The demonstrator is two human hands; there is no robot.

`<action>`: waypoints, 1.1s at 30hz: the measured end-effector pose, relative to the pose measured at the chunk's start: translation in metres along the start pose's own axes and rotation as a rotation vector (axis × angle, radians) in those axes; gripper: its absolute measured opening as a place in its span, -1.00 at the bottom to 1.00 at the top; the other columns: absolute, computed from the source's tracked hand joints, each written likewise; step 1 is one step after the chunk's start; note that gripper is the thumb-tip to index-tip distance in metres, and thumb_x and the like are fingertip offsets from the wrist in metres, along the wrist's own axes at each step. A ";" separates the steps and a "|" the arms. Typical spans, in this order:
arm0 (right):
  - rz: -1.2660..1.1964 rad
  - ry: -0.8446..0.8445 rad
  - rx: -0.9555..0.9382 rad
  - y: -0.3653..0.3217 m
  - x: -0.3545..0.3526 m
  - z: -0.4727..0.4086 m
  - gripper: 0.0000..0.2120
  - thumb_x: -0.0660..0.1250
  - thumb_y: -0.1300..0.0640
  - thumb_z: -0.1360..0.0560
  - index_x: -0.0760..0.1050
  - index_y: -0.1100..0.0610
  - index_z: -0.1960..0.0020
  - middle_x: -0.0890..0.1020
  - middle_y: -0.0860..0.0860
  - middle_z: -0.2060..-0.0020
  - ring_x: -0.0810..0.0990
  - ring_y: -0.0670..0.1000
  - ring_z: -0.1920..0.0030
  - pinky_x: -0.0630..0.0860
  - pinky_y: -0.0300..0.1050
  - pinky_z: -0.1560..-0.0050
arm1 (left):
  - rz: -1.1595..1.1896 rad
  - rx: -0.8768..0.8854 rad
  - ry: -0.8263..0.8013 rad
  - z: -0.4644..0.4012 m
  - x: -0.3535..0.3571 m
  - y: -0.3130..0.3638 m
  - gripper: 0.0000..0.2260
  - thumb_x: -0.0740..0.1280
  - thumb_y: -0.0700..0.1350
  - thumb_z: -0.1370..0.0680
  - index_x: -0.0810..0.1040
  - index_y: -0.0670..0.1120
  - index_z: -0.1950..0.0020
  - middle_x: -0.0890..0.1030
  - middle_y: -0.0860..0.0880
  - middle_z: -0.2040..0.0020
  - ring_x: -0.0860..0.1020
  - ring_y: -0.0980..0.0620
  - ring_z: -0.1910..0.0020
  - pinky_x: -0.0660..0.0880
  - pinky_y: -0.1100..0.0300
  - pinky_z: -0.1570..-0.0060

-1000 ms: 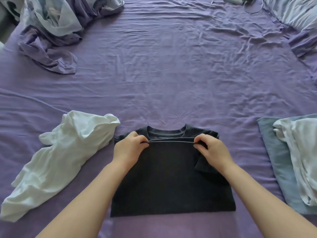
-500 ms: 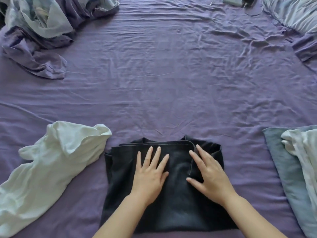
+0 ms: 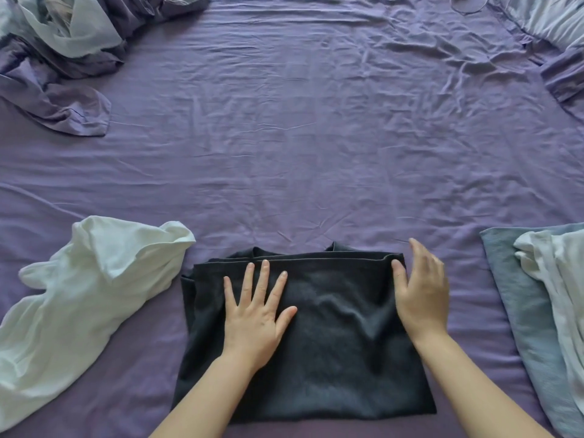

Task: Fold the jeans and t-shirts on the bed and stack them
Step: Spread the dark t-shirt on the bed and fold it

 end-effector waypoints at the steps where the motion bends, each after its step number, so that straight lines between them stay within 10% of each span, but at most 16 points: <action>1: 0.105 0.004 -0.142 -0.005 0.001 0.005 -0.58 0.26 0.12 -0.52 0.40 0.29 -0.32 0.50 0.24 -0.25 0.46 0.26 -0.26 0.37 0.15 -0.21 | 0.004 -0.016 -0.006 0.003 0.002 -0.004 -0.44 0.01 0.26 -0.51 0.31 0.05 -0.45 0.31 -0.11 -0.47 0.26 -0.18 -0.45 0.07 -0.31 -0.32; 5: 0.338 -0.253 -0.482 -0.009 0.030 0.037 -0.47 -0.04 -0.15 -0.57 0.35 0.10 -0.40 0.35 0.17 -0.40 0.19 0.14 -0.45 0.08 0.23 -0.40 | 0.019 -0.085 0.006 0.013 0.013 -0.029 -0.38 -0.07 0.33 -0.52 0.24 0.05 -0.48 0.26 -0.09 -0.49 0.15 -0.16 -0.48 0.02 -0.32 -0.35; 9: 0.378 -0.411 -0.306 0.015 0.051 0.034 -0.35 -0.32 -0.31 -0.52 0.11 -0.04 -0.47 0.08 0.05 -0.49 -0.03 0.07 -0.51 -0.12 0.19 -0.45 | -0.031 -0.162 0.009 0.005 0.020 -0.054 -0.32 -0.16 0.40 -0.47 0.08 0.11 -0.51 0.11 -0.08 -0.54 0.05 -0.12 -0.53 -0.09 -0.34 -0.39; 14: 0.225 -0.377 -0.111 0.022 0.049 0.018 -0.43 0.01 -0.21 -0.57 0.02 -0.01 -0.50 -0.04 0.17 -0.52 0.01 0.19 -0.51 0.00 0.09 -0.47 | -0.084 -0.252 -0.049 0.002 0.018 -0.051 -0.34 -0.32 0.37 -0.45 -0.21 0.12 -0.50 -0.12 -0.07 -0.56 -0.17 -0.08 -0.54 -0.29 -0.32 -0.38; 23: -0.006 -0.271 0.043 0.013 -0.001 0.090 -0.34 0.35 0.22 -0.48 0.13 0.15 -0.49 0.36 0.17 -0.39 0.40 0.25 -0.27 0.40 0.13 -0.21 | 0.113 0.230 -0.155 0.081 0.019 0.086 -0.47 0.13 0.23 -0.51 0.40 0.04 -0.41 0.32 -0.10 -0.46 0.24 -0.16 -0.46 0.16 -0.26 -0.29; 29: -0.001 -0.337 0.113 -0.011 -0.017 0.092 -0.34 0.27 0.21 -0.51 0.07 -0.04 -0.51 0.46 -0.01 -0.32 0.43 0.08 -0.25 0.47 -0.01 0.02 | 0.179 0.200 -0.169 0.073 -0.009 0.076 -0.60 0.02 0.11 -0.59 0.48 0.08 -0.33 0.40 0.04 -0.42 0.33 -0.02 -0.43 0.25 -0.12 -0.40; 33: -0.120 -0.381 0.021 -0.061 -0.014 0.093 -0.32 0.28 0.20 -0.50 0.06 -0.09 -0.50 0.46 -0.04 -0.32 0.47 0.05 -0.22 0.45 -0.06 -0.04 | 0.800 -0.039 -0.118 0.054 -0.026 0.053 -0.71 0.14 0.00 -0.63 0.51 0.03 -0.29 0.51 0.09 -0.31 0.39 0.15 -0.34 0.23 0.32 -0.30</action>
Point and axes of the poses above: each hand's wrist, its own z-axis away from the middle knuckle, its own x-axis out of the palm, y = z × x, the point moved 4 cm from there along -z, towards the middle knuckle
